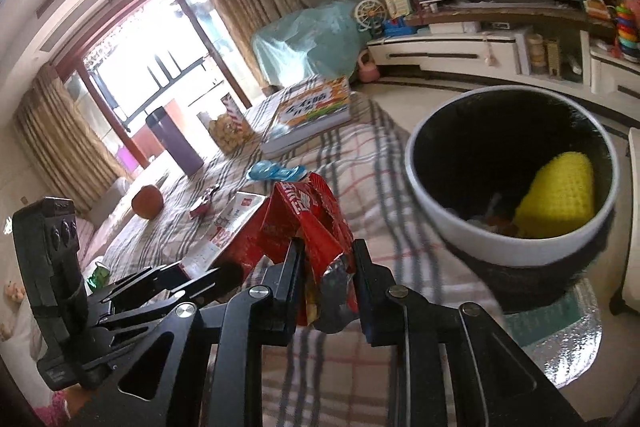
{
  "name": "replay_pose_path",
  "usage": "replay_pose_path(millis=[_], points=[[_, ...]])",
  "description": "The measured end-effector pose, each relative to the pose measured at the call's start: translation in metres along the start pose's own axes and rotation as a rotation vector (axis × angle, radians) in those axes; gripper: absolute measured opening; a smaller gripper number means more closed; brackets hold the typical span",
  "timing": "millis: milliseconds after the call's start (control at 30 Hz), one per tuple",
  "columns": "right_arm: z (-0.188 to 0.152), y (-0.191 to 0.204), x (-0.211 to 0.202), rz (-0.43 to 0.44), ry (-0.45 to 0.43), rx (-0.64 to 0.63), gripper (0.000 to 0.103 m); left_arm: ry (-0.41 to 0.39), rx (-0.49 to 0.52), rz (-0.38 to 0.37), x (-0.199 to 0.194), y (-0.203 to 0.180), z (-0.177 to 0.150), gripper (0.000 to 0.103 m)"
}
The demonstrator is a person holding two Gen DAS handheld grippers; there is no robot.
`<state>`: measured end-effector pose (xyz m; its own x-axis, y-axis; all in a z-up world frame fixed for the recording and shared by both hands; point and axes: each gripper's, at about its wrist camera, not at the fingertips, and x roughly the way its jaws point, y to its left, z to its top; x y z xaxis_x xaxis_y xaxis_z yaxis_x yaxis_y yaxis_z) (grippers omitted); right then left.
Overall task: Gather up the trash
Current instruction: 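Carry the milk carton in the left tool while the right tool carries the red bag over the bin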
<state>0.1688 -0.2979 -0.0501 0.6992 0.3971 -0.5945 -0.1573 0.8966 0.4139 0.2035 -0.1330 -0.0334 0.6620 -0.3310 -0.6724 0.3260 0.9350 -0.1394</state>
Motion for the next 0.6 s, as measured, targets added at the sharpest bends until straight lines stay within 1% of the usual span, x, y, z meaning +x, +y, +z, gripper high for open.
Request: replay_pose_path(millis=[600], points=[[0.012, -0.050, -0.037, -0.076, -0.074, 0.059, 0.024, 0.003, 0.064, -0.060, 0.012, -0.050, 0.016, 0.048]])
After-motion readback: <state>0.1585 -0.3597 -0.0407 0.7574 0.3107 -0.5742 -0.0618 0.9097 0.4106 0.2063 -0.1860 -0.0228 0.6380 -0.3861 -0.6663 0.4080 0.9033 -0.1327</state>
